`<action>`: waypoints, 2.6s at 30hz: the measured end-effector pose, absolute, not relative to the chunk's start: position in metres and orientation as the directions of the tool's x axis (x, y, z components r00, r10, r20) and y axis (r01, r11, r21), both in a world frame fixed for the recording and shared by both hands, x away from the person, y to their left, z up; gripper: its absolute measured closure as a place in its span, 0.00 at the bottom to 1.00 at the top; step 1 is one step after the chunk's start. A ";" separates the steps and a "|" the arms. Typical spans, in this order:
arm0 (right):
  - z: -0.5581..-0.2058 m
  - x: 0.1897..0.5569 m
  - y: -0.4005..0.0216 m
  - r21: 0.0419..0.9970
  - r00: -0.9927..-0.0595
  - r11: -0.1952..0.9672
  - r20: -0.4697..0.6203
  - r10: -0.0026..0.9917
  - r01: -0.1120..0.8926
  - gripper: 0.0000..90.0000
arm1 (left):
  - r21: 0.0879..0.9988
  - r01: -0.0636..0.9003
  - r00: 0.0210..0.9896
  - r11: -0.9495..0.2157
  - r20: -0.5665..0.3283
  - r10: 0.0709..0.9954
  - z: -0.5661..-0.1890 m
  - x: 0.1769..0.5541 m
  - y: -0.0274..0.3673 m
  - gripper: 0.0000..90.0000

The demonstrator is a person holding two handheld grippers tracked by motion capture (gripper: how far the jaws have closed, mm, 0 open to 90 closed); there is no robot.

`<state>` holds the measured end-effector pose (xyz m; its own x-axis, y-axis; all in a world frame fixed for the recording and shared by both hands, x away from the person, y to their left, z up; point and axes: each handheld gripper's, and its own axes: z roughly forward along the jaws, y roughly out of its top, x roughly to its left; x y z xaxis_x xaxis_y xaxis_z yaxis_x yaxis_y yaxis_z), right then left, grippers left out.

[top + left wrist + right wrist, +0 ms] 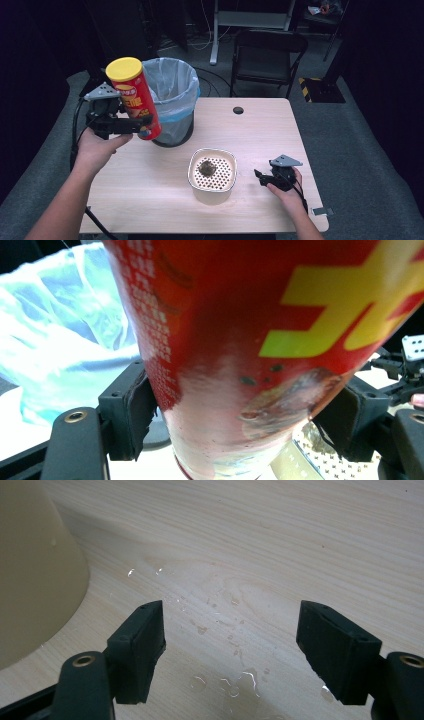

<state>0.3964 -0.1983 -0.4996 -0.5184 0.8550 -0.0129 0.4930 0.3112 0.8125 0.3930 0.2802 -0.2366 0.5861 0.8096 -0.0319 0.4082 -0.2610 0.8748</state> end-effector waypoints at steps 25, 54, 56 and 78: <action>-0.501 0.398 -0.201 0.811 -0.517 0.300 0.003 0.856 0.502 0.30 | 0.865 0.425 0.528 -0.268 0.003 0.849 -0.188 0.444 0.266 0.27; -0.504 0.401 -0.197 0.803 -0.530 0.309 0.011 0.848 0.510 0.31 | 0.859 0.485 0.333 -0.163 -0.009 0.943 -0.225 0.528 0.250 0.27; -0.504 0.401 -0.197 0.804 -0.528 0.308 0.009 0.849 0.509 0.31 | 0.859 0.488 0.321 -0.154 -0.013 0.947 -0.230 0.533 0.250 0.27; -0.505 0.402 -0.197 0.803 -0.527 0.300 0.021 0.850 0.516 0.31 | 0.797 0.596 0.251 -0.097 -0.070 0.965 -0.258 0.554 0.265 0.16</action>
